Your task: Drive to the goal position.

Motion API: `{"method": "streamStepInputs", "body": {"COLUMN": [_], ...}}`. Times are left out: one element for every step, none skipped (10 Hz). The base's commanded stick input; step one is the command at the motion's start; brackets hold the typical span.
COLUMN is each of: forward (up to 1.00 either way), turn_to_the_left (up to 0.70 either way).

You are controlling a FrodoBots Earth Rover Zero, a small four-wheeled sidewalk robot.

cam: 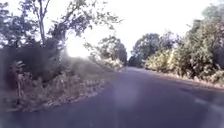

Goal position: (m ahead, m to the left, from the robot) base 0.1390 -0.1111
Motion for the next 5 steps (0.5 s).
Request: {"method": "streamStepInputs", "body": {"forward": [0.21, 0.13, 0.04, 0.0, 0.0], "turn_to_the_left": [0.0, 0.0, 0.0, 0.0, 0.0]}}
